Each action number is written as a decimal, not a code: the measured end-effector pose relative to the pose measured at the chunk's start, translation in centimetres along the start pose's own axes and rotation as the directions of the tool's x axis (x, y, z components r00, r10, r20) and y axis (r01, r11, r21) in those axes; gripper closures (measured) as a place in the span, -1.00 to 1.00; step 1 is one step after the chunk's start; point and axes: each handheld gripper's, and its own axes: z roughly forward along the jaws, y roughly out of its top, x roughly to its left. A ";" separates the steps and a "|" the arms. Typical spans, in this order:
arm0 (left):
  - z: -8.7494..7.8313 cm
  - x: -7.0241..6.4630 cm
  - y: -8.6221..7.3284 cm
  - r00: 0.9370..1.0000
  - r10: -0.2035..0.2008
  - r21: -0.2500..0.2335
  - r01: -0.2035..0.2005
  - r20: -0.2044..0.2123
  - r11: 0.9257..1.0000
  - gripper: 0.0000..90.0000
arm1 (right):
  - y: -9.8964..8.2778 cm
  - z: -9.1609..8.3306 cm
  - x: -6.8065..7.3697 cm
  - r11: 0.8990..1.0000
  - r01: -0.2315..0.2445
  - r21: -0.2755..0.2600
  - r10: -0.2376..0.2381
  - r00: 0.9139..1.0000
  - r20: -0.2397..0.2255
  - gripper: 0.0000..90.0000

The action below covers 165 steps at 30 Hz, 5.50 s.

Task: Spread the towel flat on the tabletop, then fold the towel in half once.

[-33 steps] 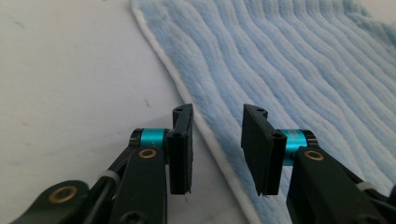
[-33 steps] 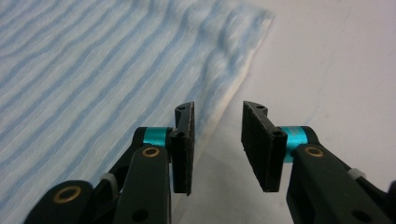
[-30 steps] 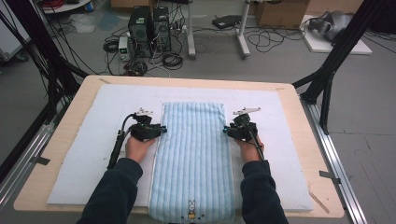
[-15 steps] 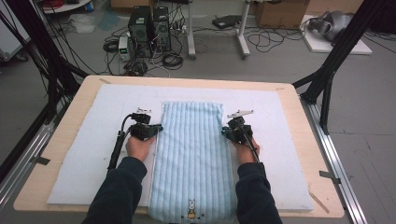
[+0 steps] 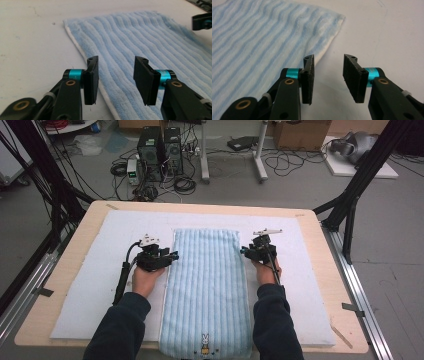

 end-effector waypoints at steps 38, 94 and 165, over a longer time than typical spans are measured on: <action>-2.5 0.4 0.3 0.992 -0.014 -0.098 0.027 0.124 0.995 -0.52 | 0.3 -3.4 0.5 0.994 0.096 -0.045 -0.096 0.995 0.003 -0.29; -4.1 1.2 3.9 0.988 0.026 -0.133 -0.006 0.150 0.991 -0.51 | 2.0 -6.8 0.1 0.991 0.117 -0.072 -0.126 0.981 -0.144 -0.71; 5.8 3.3 5.1 0.999 0.039 0.105 -0.038 -0.008 0.994 0.94 | 3.9 2.8 1.1 0.984 0.160 0.075 -0.159 0.987 -0.030 0.92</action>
